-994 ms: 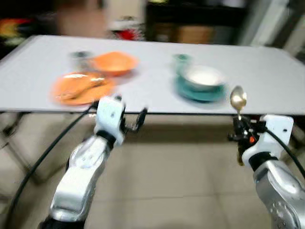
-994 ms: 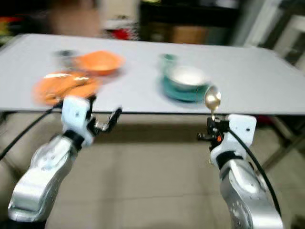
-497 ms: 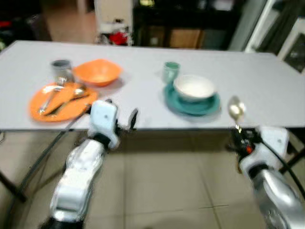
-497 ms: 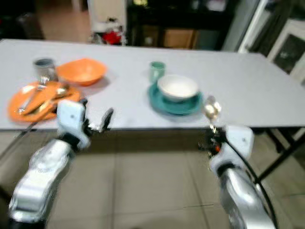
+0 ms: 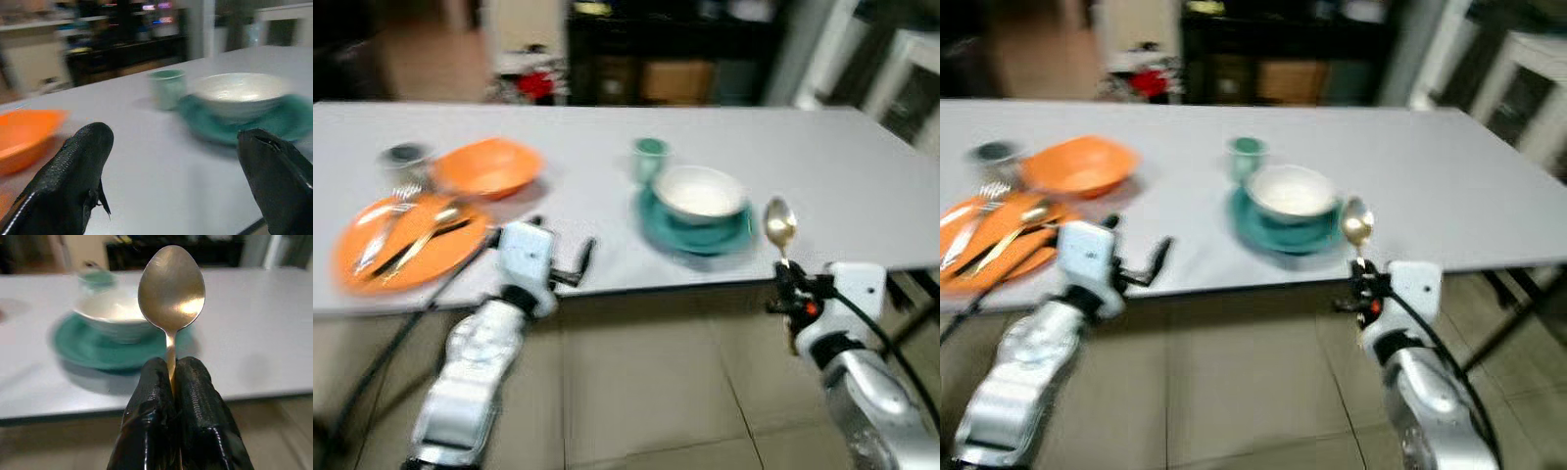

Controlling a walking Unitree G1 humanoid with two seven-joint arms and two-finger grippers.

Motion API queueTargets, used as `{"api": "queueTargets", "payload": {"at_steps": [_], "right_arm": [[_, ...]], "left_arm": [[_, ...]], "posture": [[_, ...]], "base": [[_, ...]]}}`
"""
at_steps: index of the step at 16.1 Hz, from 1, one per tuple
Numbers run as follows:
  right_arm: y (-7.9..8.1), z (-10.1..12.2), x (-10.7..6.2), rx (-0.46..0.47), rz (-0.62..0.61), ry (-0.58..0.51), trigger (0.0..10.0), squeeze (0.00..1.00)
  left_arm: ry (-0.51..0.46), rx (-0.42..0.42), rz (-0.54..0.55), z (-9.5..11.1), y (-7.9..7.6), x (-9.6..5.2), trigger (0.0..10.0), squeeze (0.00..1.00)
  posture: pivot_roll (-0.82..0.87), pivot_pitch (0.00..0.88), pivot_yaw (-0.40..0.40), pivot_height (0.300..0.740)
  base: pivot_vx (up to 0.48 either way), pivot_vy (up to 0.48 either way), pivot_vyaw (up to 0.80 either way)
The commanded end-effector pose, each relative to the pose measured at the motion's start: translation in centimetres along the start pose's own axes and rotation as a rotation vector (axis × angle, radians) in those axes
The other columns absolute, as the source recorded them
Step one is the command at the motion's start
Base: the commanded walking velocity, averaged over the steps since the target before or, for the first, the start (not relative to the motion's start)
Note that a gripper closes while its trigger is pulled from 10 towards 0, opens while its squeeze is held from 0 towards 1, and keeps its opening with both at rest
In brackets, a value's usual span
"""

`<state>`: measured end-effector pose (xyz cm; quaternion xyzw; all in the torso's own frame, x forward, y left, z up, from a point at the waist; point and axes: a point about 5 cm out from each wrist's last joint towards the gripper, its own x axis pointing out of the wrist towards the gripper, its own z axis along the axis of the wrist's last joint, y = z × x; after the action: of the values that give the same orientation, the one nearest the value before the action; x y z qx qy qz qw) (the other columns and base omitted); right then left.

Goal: Setting the table

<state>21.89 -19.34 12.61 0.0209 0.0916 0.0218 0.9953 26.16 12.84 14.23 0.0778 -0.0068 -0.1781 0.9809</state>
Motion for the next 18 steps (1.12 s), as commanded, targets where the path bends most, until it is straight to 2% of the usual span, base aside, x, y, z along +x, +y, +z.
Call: {"api": "queueTargets", "payload": {"at_steps": [1,10,14,16,18], "right_arm": [[0.4,0.7,0.3,0.007,0.045,-0.002,10.0,0.0],[0.2,2.1,1.4,-0.03,0.098,0.009,10.0,0.0],[0.3,2.1,2.1,-0.065,0.175,0.093,10.0,0.0],[0.2,2.5,3.2,-0.079,0.188,0.116,10.0,0.0],[0.0,3.2,4.1,-0.016,0.202,0.128,10.0,0.0]], "left_arm": [[-0.007,0.025,0.001,0.3,0.4,-0.1,10.0,0.0],[-0.025,0.032,-0.022,0.8,0.2,0.2,10.0,0.0],[-0.023,0.034,-0.031,0.7,0.1,0.2,10.0,0.0],[-0.021,0.033,-0.046,0.7,-0.1,0.2,10.0,0.0],[-0.009,0.033,-0.072,0.7,-0.3,0.2,10.0,0.0]], "posture": [[-0.03,0.0,-0.052,0.74],[-0.03,0.0,-0.056,0.74],[-0.03,0.0,-0.061,0.74],[-0.03,0.0,-0.061,0.74],[-0.02,0.0,-0.059,0.74]], "base": [[0.319,0.0,0.0],[0.318,0.0,0.0],[0.318,0.0,0.0],[0.3,0.0,0.0],[0.126,0.0,0.0]]}}
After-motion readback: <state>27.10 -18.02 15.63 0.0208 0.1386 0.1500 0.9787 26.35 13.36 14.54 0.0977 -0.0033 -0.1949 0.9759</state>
